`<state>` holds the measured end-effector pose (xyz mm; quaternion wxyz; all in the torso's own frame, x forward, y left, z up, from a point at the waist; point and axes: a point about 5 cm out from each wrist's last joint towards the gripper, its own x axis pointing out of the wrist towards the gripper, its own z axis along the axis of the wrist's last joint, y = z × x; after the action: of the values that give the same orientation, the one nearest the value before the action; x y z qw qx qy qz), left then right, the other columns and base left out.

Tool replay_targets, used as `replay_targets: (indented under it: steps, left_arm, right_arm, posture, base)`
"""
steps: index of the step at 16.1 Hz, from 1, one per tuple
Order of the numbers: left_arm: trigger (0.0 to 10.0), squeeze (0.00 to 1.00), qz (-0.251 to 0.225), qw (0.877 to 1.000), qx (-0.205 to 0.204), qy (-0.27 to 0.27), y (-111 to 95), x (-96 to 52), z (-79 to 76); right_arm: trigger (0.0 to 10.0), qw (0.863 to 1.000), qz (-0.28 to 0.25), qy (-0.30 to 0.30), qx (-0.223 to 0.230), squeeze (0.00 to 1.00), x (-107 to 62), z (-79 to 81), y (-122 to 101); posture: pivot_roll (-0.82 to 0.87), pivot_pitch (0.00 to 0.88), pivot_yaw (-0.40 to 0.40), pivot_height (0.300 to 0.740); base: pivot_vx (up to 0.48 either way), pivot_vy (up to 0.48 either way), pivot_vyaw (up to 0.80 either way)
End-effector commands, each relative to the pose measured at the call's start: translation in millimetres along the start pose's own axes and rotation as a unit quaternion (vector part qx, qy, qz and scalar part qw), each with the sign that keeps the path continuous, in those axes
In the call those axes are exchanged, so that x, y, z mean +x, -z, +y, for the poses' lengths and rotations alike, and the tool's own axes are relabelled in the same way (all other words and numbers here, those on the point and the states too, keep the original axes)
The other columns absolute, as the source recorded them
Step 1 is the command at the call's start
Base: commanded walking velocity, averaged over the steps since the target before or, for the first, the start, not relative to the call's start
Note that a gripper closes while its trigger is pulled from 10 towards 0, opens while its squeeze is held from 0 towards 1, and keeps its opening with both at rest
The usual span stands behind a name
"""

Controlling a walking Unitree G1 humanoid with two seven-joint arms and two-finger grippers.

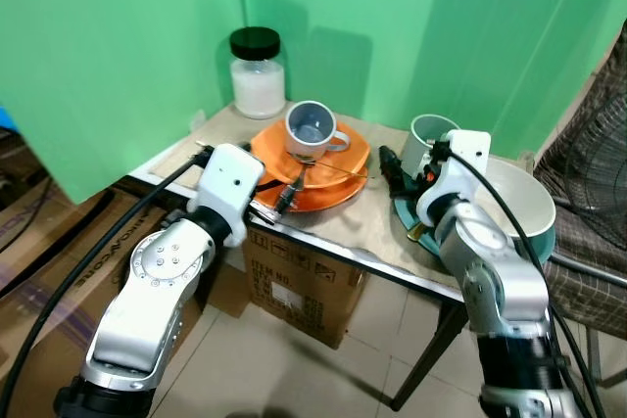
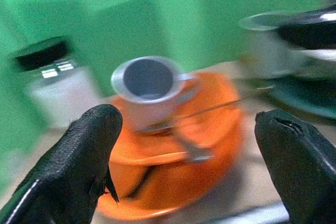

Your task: Setting the table

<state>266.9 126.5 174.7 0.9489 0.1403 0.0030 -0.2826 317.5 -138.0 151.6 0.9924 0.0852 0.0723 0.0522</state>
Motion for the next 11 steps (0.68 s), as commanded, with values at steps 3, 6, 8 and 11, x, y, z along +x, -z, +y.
replay_targets:
  steps: [3,6,8,11]
  left_arm:
    - [10.0,0.13,-0.026,0.992,-0.007,0.120,-11.0,1.7,-20.5]
    - [10.0,0.14,-0.023,0.988,-0.016,0.154,-10.0,0.1,-27.6]
    - [10.0,0.14,-0.021,0.987,-0.014,0.160,-9.4,-0.2,-26.4]
    - [10.0,0.14,-0.020,0.986,-0.013,0.163,-9.8,-0.6,-25.2]
  right_arm:
    - [10.0,0.998,0.027,0.050,-0.017,0.00,9.4,-10.7,4.0]
    - [10.0,0.996,0.045,0.072,-0.031,0.00,19.6,-11.7,10.0]
    - [10.0,0.995,0.040,0.075,-0.046,0.00,29.3,-10.2,7.4]
    - [3.3,0.993,0.040,0.100,-0.055,0.00,38.3,-11.5,6.1]
  posture:
    - [0.11,0.000,-0.020,0.740]
    - [0.11,0.000,-0.023,0.740]
    - [0.11,0.000,-0.028,0.740]
    - [0.12,0.000,-0.030,0.740]
  base:
    - [0.000,0.000,0.00]
    - [0.000,0.000,0.00]
    - [0.000,0.000,0.00]
    - [0.000,0.000,0.00]
